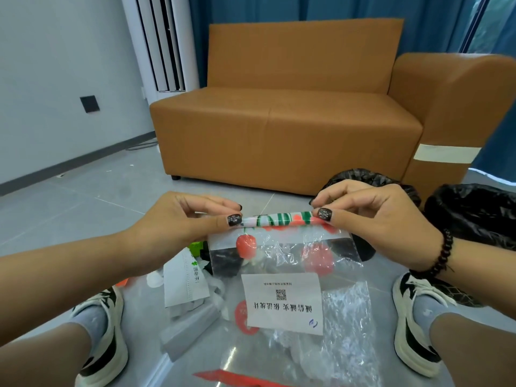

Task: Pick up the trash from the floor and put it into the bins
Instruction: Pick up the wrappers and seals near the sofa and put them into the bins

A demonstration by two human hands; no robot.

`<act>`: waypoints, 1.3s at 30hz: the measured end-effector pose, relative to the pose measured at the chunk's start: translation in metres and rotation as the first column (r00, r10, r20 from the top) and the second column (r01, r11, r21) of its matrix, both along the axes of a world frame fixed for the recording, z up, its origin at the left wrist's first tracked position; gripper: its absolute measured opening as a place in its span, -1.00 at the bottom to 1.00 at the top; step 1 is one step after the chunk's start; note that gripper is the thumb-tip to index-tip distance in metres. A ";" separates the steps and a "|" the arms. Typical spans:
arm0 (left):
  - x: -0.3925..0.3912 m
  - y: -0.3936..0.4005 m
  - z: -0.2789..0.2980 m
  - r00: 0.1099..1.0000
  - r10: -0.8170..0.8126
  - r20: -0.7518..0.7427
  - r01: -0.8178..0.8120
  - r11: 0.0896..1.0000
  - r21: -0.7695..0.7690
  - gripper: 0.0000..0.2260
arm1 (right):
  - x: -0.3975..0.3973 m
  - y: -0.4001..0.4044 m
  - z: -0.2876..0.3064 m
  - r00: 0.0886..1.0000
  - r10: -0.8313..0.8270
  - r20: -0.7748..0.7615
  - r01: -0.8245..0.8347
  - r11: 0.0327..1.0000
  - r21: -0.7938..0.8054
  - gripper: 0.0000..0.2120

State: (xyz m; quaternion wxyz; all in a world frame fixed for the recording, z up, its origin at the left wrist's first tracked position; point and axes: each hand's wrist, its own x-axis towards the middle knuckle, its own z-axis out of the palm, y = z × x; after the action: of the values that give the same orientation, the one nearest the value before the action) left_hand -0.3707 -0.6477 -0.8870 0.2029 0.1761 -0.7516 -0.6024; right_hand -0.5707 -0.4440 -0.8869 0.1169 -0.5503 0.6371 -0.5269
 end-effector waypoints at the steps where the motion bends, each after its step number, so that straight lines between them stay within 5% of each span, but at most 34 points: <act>1: 0.000 -0.001 -0.001 1.000 -0.005 -0.009 0.005 1.000 0.006 -0.49 | 0.000 -0.001 -0.001 1.000 -0.015 -0.013 0.015 1.000 0.002 -0.91; 5: -0.004 0.000 -0.002 0.999 0.021 -0.048 -0.017 0.995 0.095 -0.71 | -0.001 -0.004 -0.004 0.997 0.006 0.081 -0.004 1.000 -0.024 -0.84; 8: -0.006 -0.001 -0.005 1.000 0.013 -0.027 -0.012 0.998 0.069 -0.60 | -0.003 -0.005 -0.006 0.986 0.014 0.164 -0.011 1.000 -0.023 -0.70; 14: -0.007 0.003 -0.008 0.999 -0.034 -0.032 0.037 0.996 0.078 -0.85 | 0.000 -0.003 -0.006 0.995 -0.012 0.095 0.012 1.000 0.005 -0.82; 18: -0.007 0.010 -0.007 0.996 -0.082 -0.043 0.085 0.994 0.064 -0.86 | 0.003 -0.003 -0.006 0.980 0.000 0.200 0.004 1.000 -0.023 -0.79; 28: -0.012 0.007 -0.010 0.997 -0.024 -0.073 0.037 0.985 0.171 -0.86 | 0.001 -0.004 -0.006 0.989 -0.036 0.143 0.051 0.993 -0.102 -0.90; 34: -0.015 0.010 -0.013 0.999 -0.011 -0.033 0.013 0.997 0.074 -0.78 | -0.002 -0.003 -0.007 0.983 -0.058 0.176 0.069 0.996 -0.053 -0.75; 39: -0.015 0.016 -0.012 0.999 -0.026 -0.044 0.028 0.999 0.046 -0.80 | 0.000 0.000 -0.004 0.965 -0.026 0.263 0.036 0.999 -0.031 -0.90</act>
State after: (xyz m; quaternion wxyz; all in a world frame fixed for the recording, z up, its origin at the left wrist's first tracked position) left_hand -0.3856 -0.6321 -0.8986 0.2069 0.1575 -0.7352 -0.6260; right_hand -0.5703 -0.4440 -0.8913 0.1821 -0.4678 0.6151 -0.6080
